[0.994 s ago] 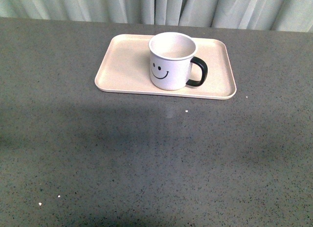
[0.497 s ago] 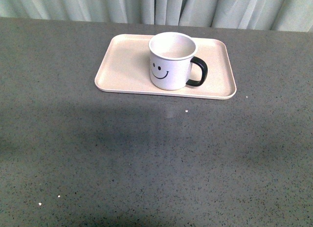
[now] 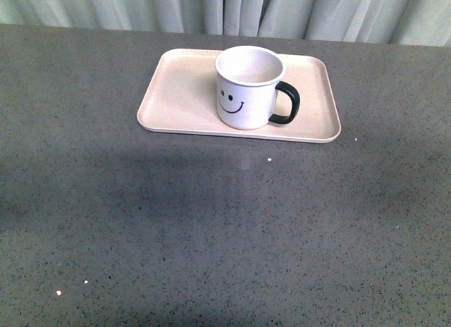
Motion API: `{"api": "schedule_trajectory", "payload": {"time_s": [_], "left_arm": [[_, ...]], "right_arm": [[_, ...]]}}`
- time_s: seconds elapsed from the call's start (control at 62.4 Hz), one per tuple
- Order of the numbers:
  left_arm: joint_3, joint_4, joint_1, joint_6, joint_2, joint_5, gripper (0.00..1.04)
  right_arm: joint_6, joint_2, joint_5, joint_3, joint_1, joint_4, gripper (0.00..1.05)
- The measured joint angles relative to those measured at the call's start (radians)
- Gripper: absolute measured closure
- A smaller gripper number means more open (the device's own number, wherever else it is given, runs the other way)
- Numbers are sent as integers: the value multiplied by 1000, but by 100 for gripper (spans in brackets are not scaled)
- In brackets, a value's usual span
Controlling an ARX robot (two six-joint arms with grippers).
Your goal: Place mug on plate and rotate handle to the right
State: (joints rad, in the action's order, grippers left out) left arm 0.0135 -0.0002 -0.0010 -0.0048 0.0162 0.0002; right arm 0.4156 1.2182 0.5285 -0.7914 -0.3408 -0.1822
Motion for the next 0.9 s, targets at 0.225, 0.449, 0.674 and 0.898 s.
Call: {"api": "schedule_trajectory", "payload": {"time_s": [0.225, 0.449, 0.674, 0.898], "left_arm": [[0, 0, 0, 0, 0, 0, 9], [0, 0, 0, 0, 0, 0, 9], [0, 0, 0, 0, 0, 0, 9], [0, 0, 0, 0, 0, 0, 9]], "right_arm": [[-55, 453, -66, -368, 207, -96, 9], [-153, 742, -175, -663, 402, -151, 9], [-253, 925, -263, -860, 447, -224, 9], [-311, 1000, -299, -924, 474, -273, 9]]}}
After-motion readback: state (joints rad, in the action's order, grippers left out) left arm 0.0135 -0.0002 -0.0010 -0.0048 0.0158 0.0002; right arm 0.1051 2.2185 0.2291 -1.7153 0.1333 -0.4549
